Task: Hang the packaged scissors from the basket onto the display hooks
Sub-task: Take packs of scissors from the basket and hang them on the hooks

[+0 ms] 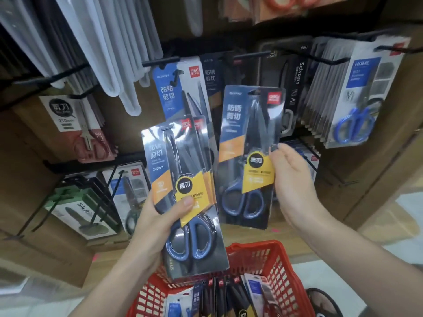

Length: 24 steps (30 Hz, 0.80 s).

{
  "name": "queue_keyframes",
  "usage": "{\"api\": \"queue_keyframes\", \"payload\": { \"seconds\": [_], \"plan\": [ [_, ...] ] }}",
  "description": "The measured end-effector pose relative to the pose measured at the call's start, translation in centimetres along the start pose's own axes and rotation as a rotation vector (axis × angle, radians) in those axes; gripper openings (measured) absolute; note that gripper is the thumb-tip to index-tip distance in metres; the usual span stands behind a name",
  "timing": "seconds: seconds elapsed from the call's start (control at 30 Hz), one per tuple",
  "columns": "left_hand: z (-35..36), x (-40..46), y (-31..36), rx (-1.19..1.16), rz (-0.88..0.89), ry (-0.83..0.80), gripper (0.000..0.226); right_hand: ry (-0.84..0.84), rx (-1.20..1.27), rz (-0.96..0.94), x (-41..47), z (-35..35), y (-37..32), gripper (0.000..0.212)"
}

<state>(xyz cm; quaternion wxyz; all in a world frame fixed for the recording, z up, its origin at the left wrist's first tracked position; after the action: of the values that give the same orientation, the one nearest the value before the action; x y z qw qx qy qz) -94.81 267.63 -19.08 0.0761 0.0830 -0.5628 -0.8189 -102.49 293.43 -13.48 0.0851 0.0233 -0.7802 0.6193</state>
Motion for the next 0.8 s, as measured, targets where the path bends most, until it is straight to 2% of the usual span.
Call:
{"api": "queue_keyframes", "payload": {
  "seconds": [0.07,0.13,0.3,0.43,0.57,0.8],
  "plan": [
    [-0.4,0.3,0.6,-0.012,0.033,0.013,0.096,0.078,-0.033,-0.026,-0.4,-1.7,-0.6,0.024],
    [-0.6,0.5,1.1,-0.005,0.061,0.024,0.105,0.103,-0.073,-0.083,-0.8,-2.7,-1.4,0.026],
    [-0.5,0.8,1.1,0.037,0.09,0.007,0.09,0.091,-0.103,-0.192,-1.3,-3.4,-2.5,0.033],
    [-0.3,0.9,0.8,0.038,0.094,0.014,0.1,0.113,-0.116,-0.235,-0.8,-3.3,-3.7,0.035],
    [-0.7,1.0,0.9,0.071,0.112,0.017,0.073,0.091,-0.127,-0.267,0.0,-2.4,-4.6,0.036],
    [-2.0,1.2,1.4,0.087,0.118,0.064,0.084,0.112,-0.103,-0.256,0.2,-1.0,-4.9,0.036]
  ]
}}
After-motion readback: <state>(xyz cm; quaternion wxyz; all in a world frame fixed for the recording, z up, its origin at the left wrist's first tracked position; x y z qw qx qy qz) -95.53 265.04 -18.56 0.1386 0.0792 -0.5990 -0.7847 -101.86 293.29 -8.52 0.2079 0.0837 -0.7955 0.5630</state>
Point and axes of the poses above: each hand's wrist, its own x-axis towards the middle knuckle, its own z-axis out of the palm, y = z × x, the point moved 10 cm from there along x, towards the middle knuckle, and after that the axes turned 13 degrees about -x, right-handed, at the moved point
